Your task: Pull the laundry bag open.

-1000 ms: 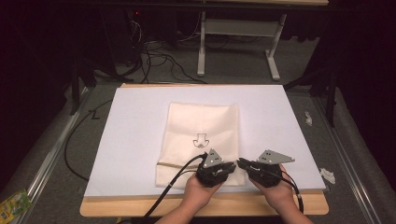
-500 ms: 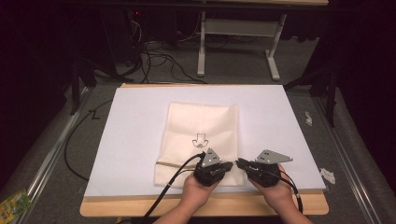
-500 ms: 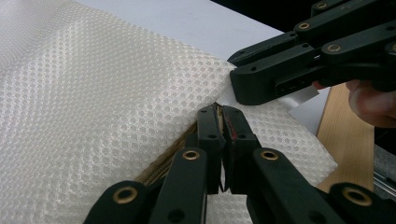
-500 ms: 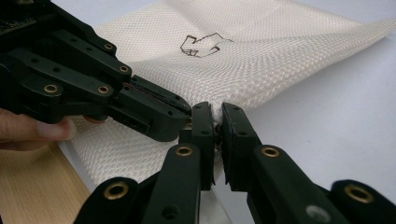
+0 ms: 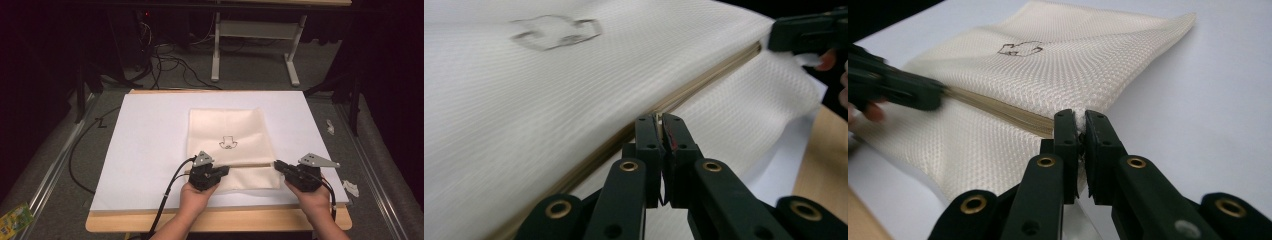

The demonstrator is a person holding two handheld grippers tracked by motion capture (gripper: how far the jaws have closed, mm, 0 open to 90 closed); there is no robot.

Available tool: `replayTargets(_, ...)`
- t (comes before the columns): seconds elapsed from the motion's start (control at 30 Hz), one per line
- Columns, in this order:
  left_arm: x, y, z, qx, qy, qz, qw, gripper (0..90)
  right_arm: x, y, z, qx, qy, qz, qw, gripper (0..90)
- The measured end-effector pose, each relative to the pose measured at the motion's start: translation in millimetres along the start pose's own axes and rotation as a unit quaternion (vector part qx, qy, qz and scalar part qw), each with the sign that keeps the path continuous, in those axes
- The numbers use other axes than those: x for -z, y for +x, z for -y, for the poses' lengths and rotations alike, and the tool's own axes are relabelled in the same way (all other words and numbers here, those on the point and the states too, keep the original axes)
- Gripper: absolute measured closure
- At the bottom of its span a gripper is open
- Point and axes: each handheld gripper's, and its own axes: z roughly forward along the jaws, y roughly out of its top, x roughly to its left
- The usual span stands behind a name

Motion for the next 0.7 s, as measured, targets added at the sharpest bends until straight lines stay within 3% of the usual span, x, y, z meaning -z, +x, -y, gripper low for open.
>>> replayTargets(0.07,17.1,12.1,2.4,0.001,0.015,-0.031,0.9994,87.6,4.5,-8.4,0.8,-0.008,-0.005,0.013,0.9999,86.0)
replayTargets(0.1,17.1,12.1,2.4,0.001,0.015,-0.031,0.9994,87.6,6.4,-12.6,1.3,-0.011,-0.005,0.02,0.9997,86.0)
replayTargets(0.13,36.4,26.0,5.7,0.018,0.027,-0.049,0.9983,87.6,8.4,-16.8,2.0,-0.016,-0.004,0.026,0.9995,86.0)
replayTargets(0.2,60.4,39.3,11.7,0.021,0.036,-0.077,0.9962,87.6,12.6,-25.8,3.3,-0.025,-0.007,0.039,0.9989,86.1)
replayTargets(0.23,60.4,39.3,11.7,0.021,0.036,-0.077,0.9962,87.7,12.6,-25.8,3.3,-0.025,-0.007,0.039,0.9989,86.1)
replayTargets(0.27,74.2,48.4,17.1,0.032,0.031,-0.068,0.9967,87.7,14.5,-30.5,3.6,-0.029,-0.009,0.044,0.9986,86.0)
replayTargets(0.3,80.8,50.7,21.3,0.036,0.028,-0.063,0.9969,87.6,13.8,-34.4,3.9,-0.041,-0.006,0.013,0.999,85.7)
replayTargets(0.33,84.4,48.1,27.1,0.021,0.033,-0.081,0.9959,87.6,10.5,-27.4,3.3,-0.022,0.0,0.023,0.9995,85.8)
replayTargets(0.4,85.3,50.4,27.8,0.024,0.036,-0.08,0.9958,87.4,7.0,-16.4,0.7,0.005,0.006,0.041,0.9991,85.7)
replayTargets(0.5,86.3,54.1,29.0,0.017,0.031,-0.07,0.9969,87.0,8.0,-14.8,-1.2,0.001,0.002,0.039,0.9992,84.6)
replayTargets(0.7,85.5,52.2,27.7,-0.013,0.029,-0.08,0.9963,86.1,7.2,-15.6,3.4,0.007,0.011,0.038,0.9992,82.0)
